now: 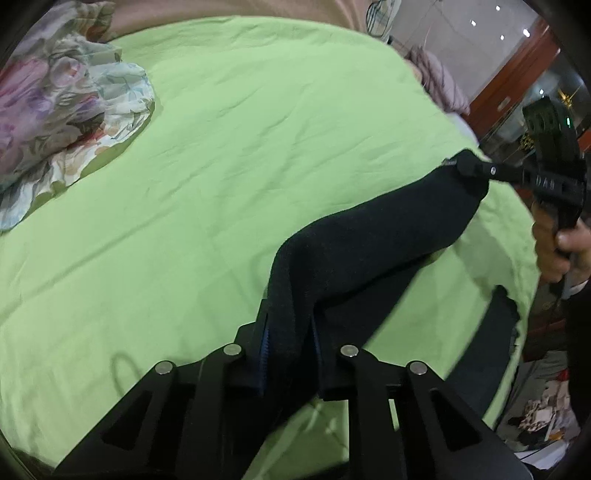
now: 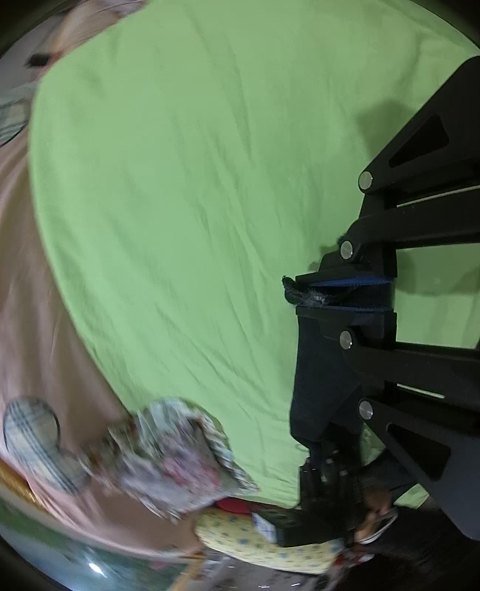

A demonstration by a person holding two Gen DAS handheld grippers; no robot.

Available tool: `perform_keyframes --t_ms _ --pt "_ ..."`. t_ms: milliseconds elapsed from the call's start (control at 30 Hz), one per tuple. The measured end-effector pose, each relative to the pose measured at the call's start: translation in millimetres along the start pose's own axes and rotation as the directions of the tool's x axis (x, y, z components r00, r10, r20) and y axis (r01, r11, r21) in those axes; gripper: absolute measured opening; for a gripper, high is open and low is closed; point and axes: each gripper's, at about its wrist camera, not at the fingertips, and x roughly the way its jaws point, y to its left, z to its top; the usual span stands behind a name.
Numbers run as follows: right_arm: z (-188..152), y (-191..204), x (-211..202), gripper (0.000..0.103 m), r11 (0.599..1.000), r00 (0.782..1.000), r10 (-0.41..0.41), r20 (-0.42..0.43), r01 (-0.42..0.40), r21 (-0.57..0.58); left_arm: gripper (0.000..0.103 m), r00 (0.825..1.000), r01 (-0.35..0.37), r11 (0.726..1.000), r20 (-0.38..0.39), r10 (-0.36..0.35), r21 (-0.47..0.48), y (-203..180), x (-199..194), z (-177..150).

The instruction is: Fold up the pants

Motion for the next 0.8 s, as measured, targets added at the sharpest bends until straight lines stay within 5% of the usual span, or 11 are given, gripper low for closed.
perform_keyframes --t_ms 367,800 --pt "-83 -9 -55 0.008 0.997 0.993 0.059 0.105 -0.053 -0.060 0.015 0.996 0.068 0.997 0.060 -0.071 0.038 -58 -55 -76" --pt "-148 0 -85 0.008 0.990 0.976 0.118 0.183 -0.103 -0.092 0.015 0.995 0.026 0.996 0.092 -0.034 0.080 -98 -67 -134"
